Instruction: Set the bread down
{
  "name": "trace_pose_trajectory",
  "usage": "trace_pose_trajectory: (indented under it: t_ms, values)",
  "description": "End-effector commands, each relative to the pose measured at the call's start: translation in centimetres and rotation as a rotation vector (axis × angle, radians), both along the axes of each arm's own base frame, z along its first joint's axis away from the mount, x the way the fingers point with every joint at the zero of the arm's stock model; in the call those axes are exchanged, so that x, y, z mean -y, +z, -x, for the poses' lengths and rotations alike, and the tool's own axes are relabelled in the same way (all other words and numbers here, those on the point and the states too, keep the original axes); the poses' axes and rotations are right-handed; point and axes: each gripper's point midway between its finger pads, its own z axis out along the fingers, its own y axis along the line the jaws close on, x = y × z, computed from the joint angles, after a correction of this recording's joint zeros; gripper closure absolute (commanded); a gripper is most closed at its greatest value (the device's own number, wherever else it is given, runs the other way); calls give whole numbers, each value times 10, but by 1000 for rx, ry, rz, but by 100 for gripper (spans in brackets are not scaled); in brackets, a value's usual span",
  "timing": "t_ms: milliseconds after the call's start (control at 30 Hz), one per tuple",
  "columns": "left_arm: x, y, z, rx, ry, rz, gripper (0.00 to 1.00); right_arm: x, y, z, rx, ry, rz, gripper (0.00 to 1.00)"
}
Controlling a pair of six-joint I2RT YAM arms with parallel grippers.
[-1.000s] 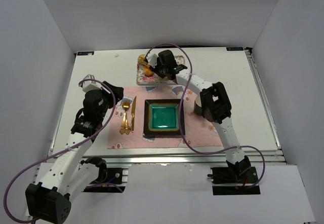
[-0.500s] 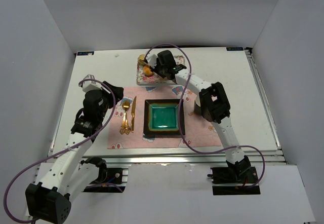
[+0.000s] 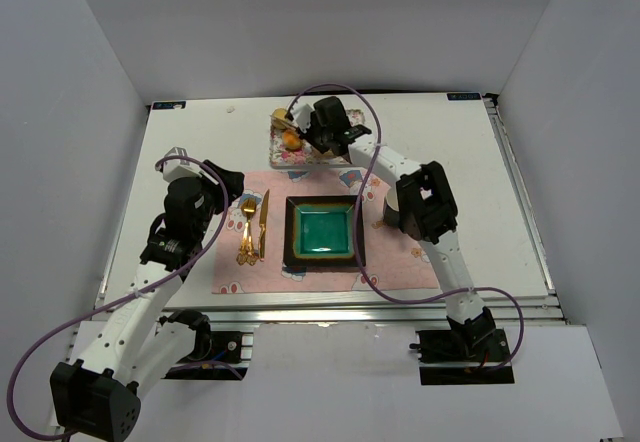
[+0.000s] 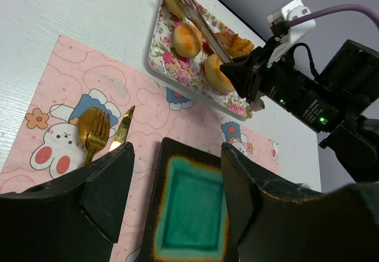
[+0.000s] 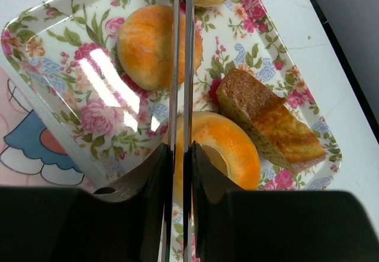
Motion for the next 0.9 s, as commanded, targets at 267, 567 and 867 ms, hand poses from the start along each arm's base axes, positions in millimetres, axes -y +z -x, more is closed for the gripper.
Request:
trace_pose_trajectory:
  t_ms: [267,567,867]
  values:
    - [-4,17,2,47,14,12,30,-2,95,13,102,29,-164,100]
    - [-7,25,4,65,29,13,30,13,135,56,75,97,-240,100]
    - [-7,30,3,87,25,0,30,72,143,190,-67,253,-238,100]
